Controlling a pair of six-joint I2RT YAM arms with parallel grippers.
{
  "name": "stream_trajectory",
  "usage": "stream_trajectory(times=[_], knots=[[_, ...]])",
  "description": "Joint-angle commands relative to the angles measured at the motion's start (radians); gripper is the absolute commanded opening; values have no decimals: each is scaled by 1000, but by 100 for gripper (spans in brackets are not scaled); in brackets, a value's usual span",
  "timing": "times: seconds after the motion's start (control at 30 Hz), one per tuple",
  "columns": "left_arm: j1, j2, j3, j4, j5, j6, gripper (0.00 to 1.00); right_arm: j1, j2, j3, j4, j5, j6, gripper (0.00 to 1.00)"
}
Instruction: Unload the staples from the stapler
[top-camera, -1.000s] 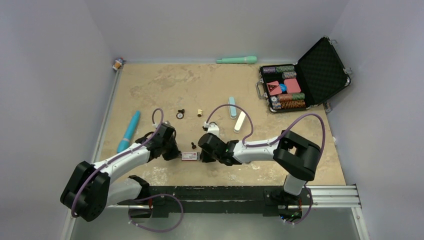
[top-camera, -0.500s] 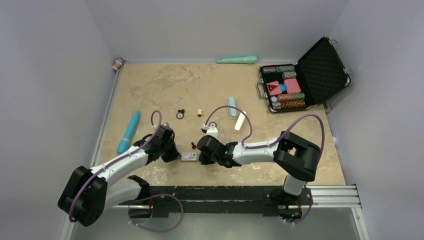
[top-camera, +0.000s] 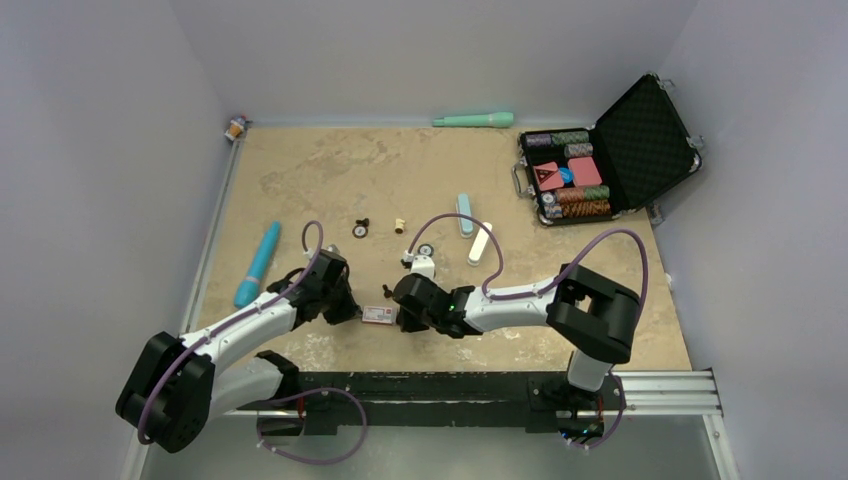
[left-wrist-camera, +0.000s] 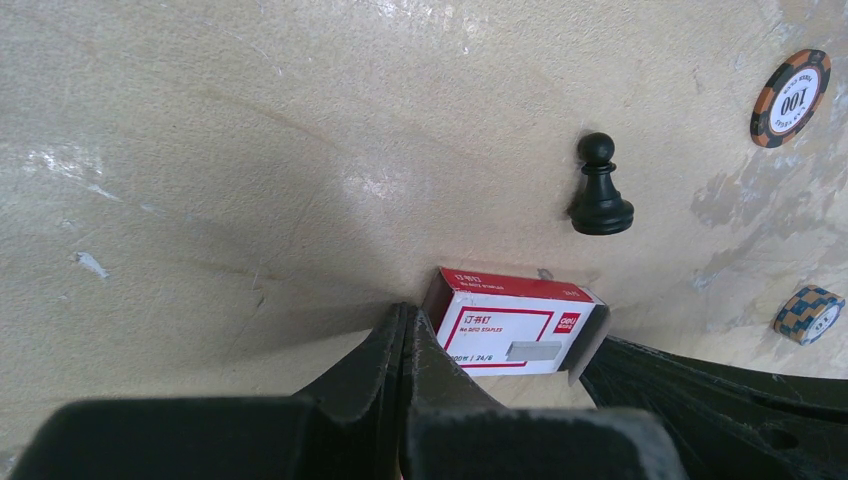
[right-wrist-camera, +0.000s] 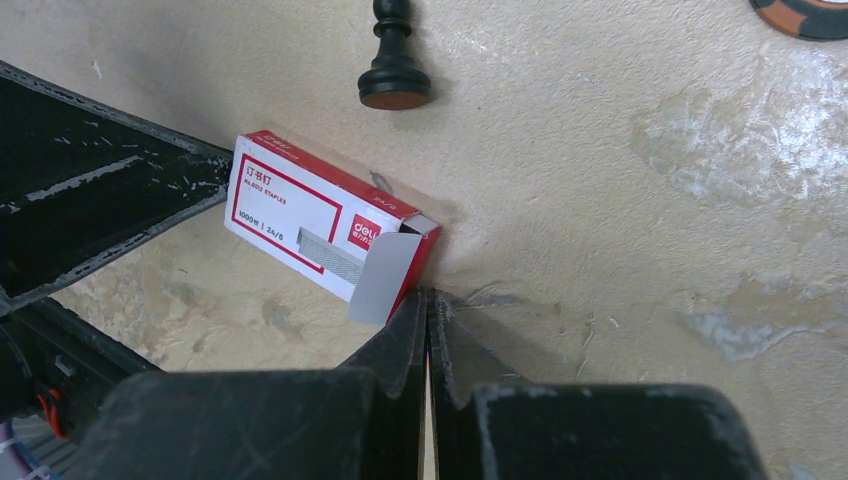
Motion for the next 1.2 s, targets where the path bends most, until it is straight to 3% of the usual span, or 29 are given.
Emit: stream_trajectory(times=[0.0,1.17], knots=[[-6,25,-38,-73,-1,24,0,11,22,-11,-43,16,0,0],[-7,33,-26,-66,5,43,0,-16,37,36,-117,64,35,0]])
